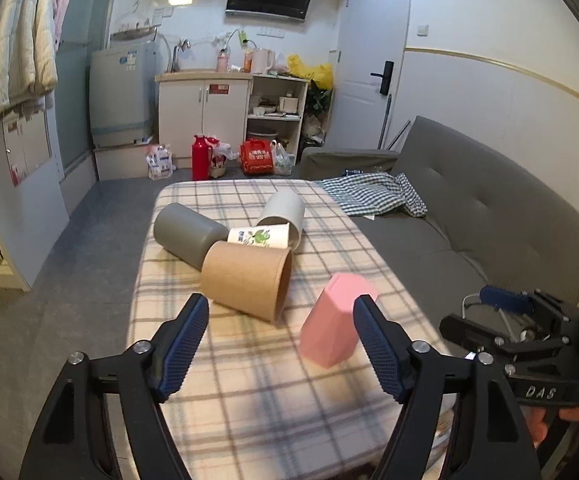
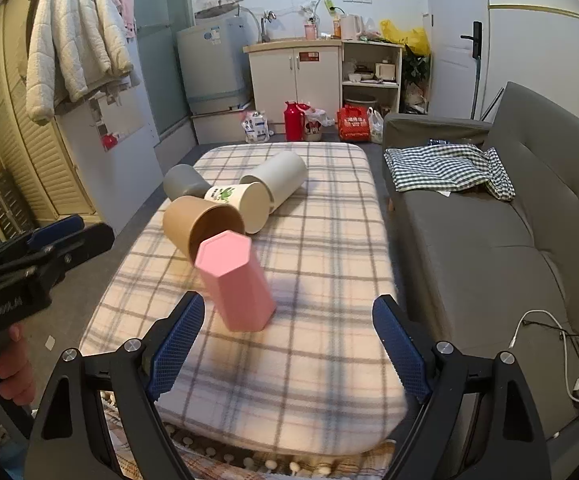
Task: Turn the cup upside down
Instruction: 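Open the left gripper and pull it back from the pink cup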
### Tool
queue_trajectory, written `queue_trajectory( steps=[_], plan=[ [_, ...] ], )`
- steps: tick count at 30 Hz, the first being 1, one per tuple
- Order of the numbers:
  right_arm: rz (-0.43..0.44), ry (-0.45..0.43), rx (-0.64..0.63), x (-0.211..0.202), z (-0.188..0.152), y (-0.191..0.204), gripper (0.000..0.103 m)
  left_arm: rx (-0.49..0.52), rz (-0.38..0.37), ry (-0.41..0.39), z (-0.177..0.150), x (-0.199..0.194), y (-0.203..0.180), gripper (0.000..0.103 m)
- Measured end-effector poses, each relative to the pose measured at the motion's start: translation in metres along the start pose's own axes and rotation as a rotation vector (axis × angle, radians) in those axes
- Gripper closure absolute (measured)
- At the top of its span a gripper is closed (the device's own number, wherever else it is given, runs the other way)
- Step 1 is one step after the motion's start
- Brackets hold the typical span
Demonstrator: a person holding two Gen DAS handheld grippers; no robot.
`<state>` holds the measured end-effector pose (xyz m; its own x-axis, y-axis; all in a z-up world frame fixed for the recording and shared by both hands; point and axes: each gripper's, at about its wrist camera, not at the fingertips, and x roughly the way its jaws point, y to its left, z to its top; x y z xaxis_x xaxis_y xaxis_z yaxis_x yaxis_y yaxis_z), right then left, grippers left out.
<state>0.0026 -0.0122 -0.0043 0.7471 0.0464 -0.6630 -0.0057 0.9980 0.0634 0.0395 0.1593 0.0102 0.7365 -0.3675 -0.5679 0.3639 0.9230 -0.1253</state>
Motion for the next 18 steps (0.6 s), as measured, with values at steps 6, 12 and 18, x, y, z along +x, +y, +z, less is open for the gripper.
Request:
queue_trajectory(
  steps=[6, 12, 18],
  plan=[
    [-0.023, -0.032, -0.021, -0.002, -0.014, 0.011, 0.016, -0.033, 0.007, -0.011, -0.019, -0.006, 0.006, 0.013],
    [-0.032, -0.049, 0.004, -0.003, -0.015, 0.009, 0.000, -0.065, 0.054, -0.023, -0.029, -0.012, 0.014, 0.004],
    [-0.028, -0.022, 0.001, 0.003, -0.018, 0.011, 0.000, -0.061, 0.071, -0.031, -0.035, -0.016, 0.015, 0.001]
  ],
)
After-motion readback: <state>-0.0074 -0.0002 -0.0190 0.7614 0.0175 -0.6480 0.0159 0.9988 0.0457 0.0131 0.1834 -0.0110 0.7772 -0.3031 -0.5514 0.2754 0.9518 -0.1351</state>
